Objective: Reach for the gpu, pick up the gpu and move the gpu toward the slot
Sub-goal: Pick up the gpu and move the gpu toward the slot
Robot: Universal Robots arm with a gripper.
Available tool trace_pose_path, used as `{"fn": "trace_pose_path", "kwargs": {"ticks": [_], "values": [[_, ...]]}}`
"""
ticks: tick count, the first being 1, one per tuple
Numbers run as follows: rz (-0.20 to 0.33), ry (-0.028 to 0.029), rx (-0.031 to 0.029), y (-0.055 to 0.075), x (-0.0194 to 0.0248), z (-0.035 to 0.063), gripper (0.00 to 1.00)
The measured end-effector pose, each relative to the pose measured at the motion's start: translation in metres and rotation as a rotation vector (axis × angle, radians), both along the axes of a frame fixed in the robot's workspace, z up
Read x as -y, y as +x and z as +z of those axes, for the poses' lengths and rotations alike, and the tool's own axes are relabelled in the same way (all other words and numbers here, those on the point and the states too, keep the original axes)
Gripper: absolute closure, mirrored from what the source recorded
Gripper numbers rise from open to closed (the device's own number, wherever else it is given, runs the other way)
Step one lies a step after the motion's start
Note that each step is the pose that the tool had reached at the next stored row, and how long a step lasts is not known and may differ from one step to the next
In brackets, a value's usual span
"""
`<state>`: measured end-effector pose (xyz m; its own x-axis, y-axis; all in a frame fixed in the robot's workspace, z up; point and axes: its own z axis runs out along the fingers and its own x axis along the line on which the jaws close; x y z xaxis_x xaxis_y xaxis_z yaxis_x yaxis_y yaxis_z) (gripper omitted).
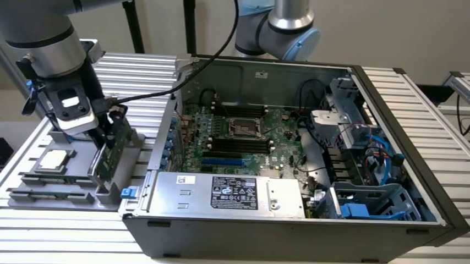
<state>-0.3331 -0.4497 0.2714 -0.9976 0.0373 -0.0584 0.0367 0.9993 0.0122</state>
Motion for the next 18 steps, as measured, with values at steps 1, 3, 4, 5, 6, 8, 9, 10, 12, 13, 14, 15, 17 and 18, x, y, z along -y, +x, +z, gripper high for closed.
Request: {"fn": "trace_pose_path", "kwargs": {"ticks": [1, 3, 4, 5, 6, 8, 9, 10, 12, 13, 14, 15, 17, 18], "values": [[0.000, 0.0005, -0.0023, 0.000, 0.0000, 0.0027, 0.74], [0.000, 0.0013, -0.0064, 0.001, 0.0000, 0.0085, 0.74], [0.000, 0.0017, -0.0084, 0.001, 0.0000, 0.0119, 0.74], [0.000, 0.0021, -0.0099, 0.002, 0.0000, 0.0150, 0.74], [0.000, 0.0025, -0.0116, 0.003, 0.0000, 0.0186, 0.74], [0.000, 0.0027, -0.0154, 0.004, 0.0000, 0.0260, 0.74], [0.000, 0.0030, -0.0171, 0.005, 0.0000, 0.0298, 0.74], [0.000, 0.0032, -0.0189, 0.006, 0.0000, 0.0336, 0.74], [0.000, 0.0034, -0.0230, 0.008, 0.0001, 0.0415, 0.74], [0.000, 0.0035, -0.0254, 0.010, 0.0001, 0.0454, 0.74], [0.000, 0.0035, -0.0280, 0.011, 0.0001, 0.0493, 0.74], [0.000, 0.0036, -0.0305, 0.012, 0.0001, 0.0536, 0.74], [0.000, 0.0037, -0.0360, 0.015, 0.0001, 0.0616, 0.74], [0.000, 0.0038, -0.0384, 0.018, 0.0001, 0.0656, 0.74]]}}
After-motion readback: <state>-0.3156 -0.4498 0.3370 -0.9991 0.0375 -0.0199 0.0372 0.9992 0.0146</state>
